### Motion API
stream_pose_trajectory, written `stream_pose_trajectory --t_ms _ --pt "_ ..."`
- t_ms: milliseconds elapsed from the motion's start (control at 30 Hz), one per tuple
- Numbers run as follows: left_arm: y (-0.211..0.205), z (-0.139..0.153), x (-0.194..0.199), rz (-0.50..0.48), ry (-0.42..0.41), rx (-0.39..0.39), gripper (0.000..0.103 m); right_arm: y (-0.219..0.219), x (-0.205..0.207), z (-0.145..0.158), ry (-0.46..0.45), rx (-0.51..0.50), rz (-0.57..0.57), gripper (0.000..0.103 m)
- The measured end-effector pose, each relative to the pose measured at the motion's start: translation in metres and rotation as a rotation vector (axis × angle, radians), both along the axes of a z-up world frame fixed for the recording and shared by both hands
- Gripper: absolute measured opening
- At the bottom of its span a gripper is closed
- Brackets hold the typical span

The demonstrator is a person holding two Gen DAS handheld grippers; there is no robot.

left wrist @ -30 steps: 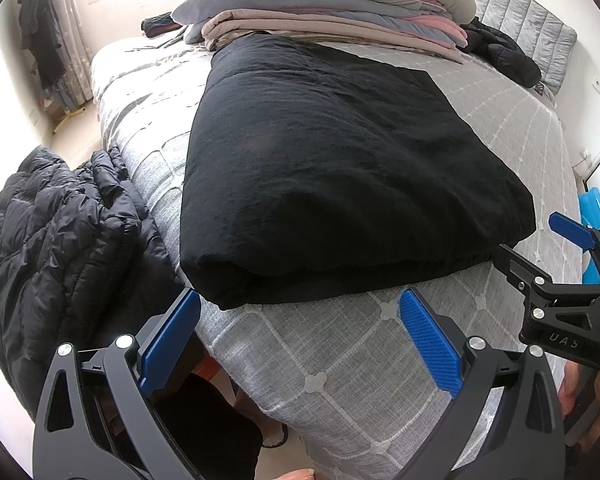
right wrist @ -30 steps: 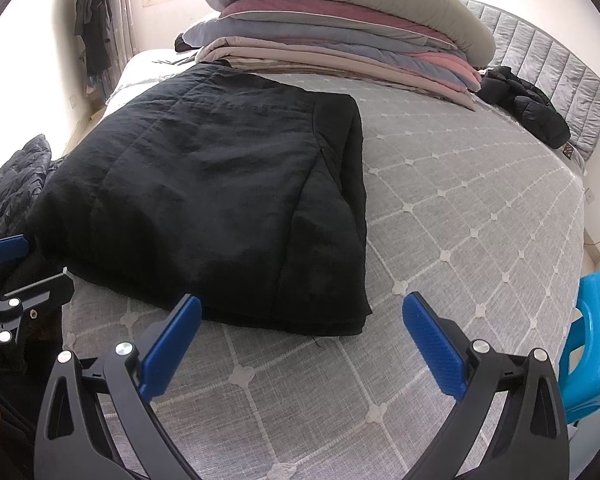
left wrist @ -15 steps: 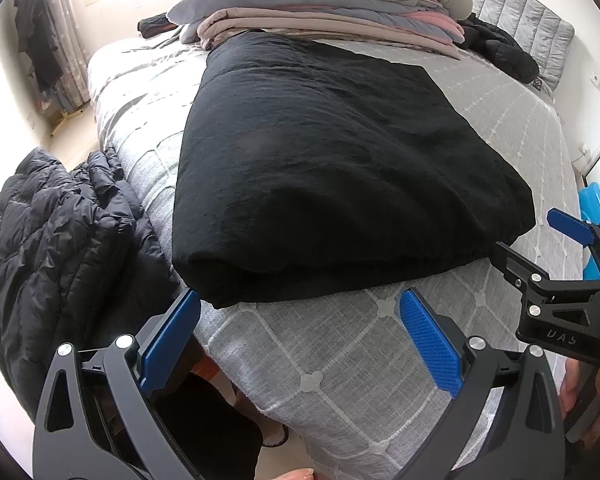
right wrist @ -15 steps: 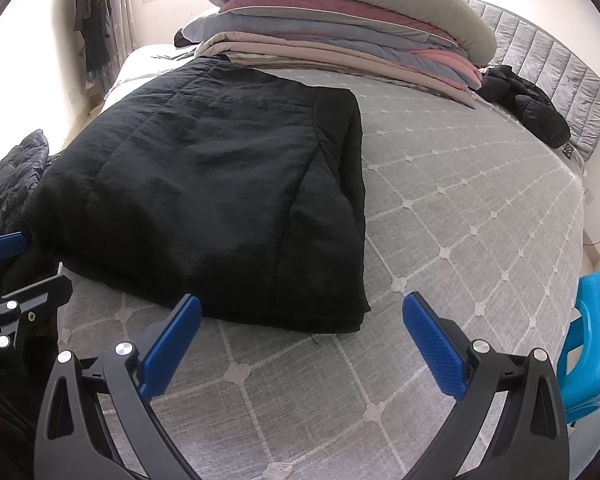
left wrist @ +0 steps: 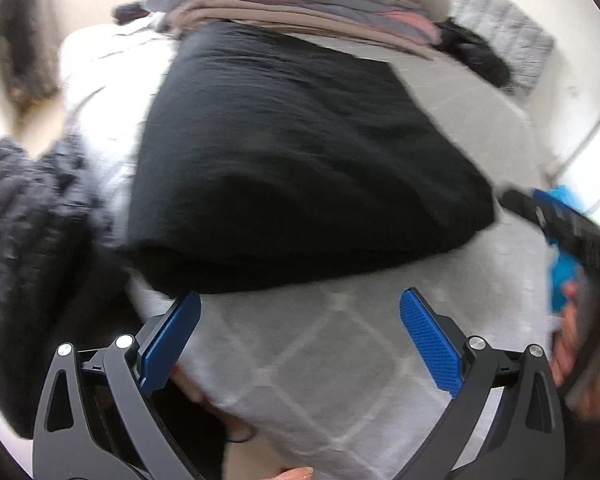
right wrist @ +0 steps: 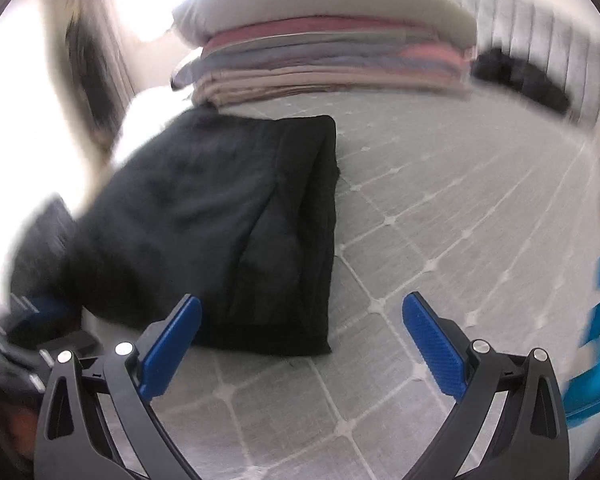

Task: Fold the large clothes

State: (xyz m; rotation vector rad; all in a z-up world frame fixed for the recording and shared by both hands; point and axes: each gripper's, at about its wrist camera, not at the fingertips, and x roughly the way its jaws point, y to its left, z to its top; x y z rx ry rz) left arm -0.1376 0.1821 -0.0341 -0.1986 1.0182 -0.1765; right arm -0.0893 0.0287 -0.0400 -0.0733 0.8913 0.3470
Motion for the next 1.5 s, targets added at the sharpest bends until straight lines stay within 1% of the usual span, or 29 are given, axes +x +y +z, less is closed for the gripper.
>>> stream_pose_trajectory --t_ms 67,167,233,267,300,333,433,467,500,533,567,633,700,800,833,867,900,933,967,1000,1033,1100,1133,1167,1200,1300,1367,1400,1500 --pt "-0.011 -0.003 -0.001 -0.055 0.013 -0.045 0.096 -0.021 0.035 -0.006 0.132 0.122 -0.001 0.097" --pt "-0.022 0.001 -0.001 -0.132 0.005 -0.117 0.096 -0.039 0.081 -0.025 0.304 0.211 -0.018 0.097" --pt "-0.01 0.017 0.001 -0.134 -0.042 -0.215 0.096 -0.047 0.107 -0.04 0.427 0.322 -0.015 0.097" --pt "0.006 0.028 0.005 -0.12 -0.07 -0.282 0.096 -0.047 0.12 -0.047 0.481 0.371 0.007 0.097" --pt "0.023 0.037 0.011 -0.085 -0.093 -0.321 0.096 -0.046 0.129 -0.052 0.511 0.389 0.01 0.097" --pt "0.051 0.047 0.02 -0.013 -0.123 -0.357 0.096 -0.044 0.135 -0.054 0.529 0.4 0.007 0.097" --pt "0.12 0.057 0.047 0.186 -0.142 -0.386 0.096 -0.027 0.16 -0.065 0.592 0.403 0.044 0.097" --pt "0.135 0.054 0.056 0.233 -0.13 -0.374 0.096 -0.022 0.168 -0.069 0.613 0.407 0.053 0.097" --pt "0.152 0.045 0.069 0.275 -0.086 -0.36 0.096 -0.018 0.173 -0.074 0.636 0.416 0.063 0.097" --pt "0.169 0.026 0.088 0.301 -0.01 -0.388 0.096 -0.013 0.18 -0.081 0.662 0.426 0.074 0.097" --pt "0.177 0.013 0.1 0.307 0.038 -0.416 0.096 -0.009 0.187 -0.086 0.677 0.432 0.074 0.097" --pt "0.184 -0.018 0.124 0.29 0.119 -0.483 0.096 -0.006 0.196 -0.091 0.688 0.452 0.075 0.097" --pt "0.179 -0.04 0.141 0.255 0.189 -0.544 0.096 -0.002 0.205 -0.097 0.715 0.494 0.087 0.098" --pt "0.167 -0.055 0.159 0.201 0.213 -0.616 0.096 0.006 0.216 -0.104 0.755 0.56 0.11 0.098" --pt "0.16 -0.056 0.162 0.185 0.219 -0.617 0.096 0.01 0.217 -0.103 0.748 0.555 0.121 0.098" --pt "0.156 -0.051 0.158 0.21 0.2 -0.555 0.096 0.013 0.217 -0.098 0.722 0.532 0.137 0.097" --pt "0.15 -0.032 0.15 0.25 0.133 -0.407 0.096 0.014 0.216 -0.091 0.68 0.508 0.13 0.097" --pt "0.144 -0.015 0.143 0.267 0.075 -0.287 0.096 0.012 0.212 -0.076 0.59 0.433 0.093 0.097" --pt "0.129 0.014 0.127 0.284 -0.032 -0.124 0.096 0.009 0.203 -0.059 0.486 0.339 0.049 0.097" --pt "0.11 0.036 0.109 0.239 -0.123 -0.081 0.096 0.005 0.192 -0.045 0.398 0.25 0.002 0.097" --pt "0.1 0.047 0.101 0.193 -0.154 -0.089 0.096 -0.001 0.176 -0.032 0.302 0.144 -0.055 0.097" --pt "0.052 0.059 0.066 0.045 -0.197 -0.156 0.096 -0.013 0.139 -0.015 0.168 0.005 -0.144 0.097" --pt "0.02 0.054 0.044 -0.037 -0.201 -0.183 0.096 -0.024 0.112 -0.011 0.099 -0.04 -0.194 0.097" --pt "-0.003 0.046 0.029 -0.075 -0.184 -0.177 0.096 -0.032 0.092 -0.011 0.061 -0.068 -0.231 0.097" --pt "-0.03 0.033 0.012 -0.103 -0.167 -0.164 0.096 -0.043 0.058 -0.016 0.021 -0.089 -0.272 0.097" --pt "-0.091 -0.005 -0.026 -0.116 -0.1 -0.103 0.097 -0.054 0.01 -0.031 -0.008 -0.117 -0.315 0.097" --pt "-0.109 -0.024 -0.033 -0.098 -0.033 -0.111 0.097 -0.05 -0.004 -0.046 0.004 -0.151 -0.322 0.097" --pt "-0.115 -0.03 -0.036 -0.079 -0.026 -0.113 0.096 -0.052 -0.007 -0.051 0.021 -0.156 -0.308 0.097" --pt "-0.128 -0.039 -0.034 -0.049 -0.048 0.004 0.096 -0.045 -0.005 -0.065 0.057 -0.171 -0.263 0.097"
